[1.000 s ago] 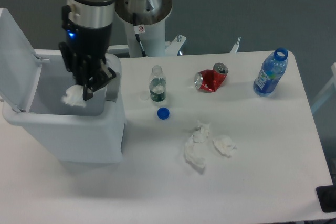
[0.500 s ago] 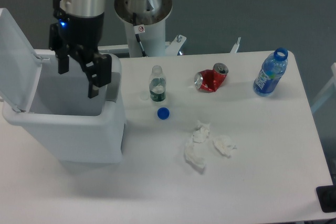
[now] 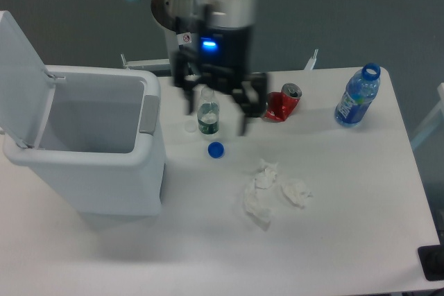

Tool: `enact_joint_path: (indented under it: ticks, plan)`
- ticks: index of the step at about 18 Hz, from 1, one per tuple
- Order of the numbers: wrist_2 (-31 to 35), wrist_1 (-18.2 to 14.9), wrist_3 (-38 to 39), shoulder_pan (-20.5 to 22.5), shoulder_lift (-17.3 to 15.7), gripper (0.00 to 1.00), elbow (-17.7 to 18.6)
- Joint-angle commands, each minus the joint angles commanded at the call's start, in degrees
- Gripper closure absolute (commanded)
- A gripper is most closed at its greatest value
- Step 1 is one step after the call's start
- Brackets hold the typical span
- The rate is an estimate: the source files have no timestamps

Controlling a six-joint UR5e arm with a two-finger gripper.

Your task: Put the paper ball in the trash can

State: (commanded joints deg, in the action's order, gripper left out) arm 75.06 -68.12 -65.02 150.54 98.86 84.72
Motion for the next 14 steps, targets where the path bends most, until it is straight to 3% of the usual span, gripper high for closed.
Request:
enact_joint_path:
  ticks: [7, 10, 14]
  plan:
    - [0.6, 0.3, -3.1, 3.3, 5.8, 0.0, -0.3]
    - [9.6, 0.1, -9.1, 3.4, 9.5, 0.0, -0.3]
    - [13.2, -1.7, -12.8, 4.4, 15.0, 0.0, -3.7]
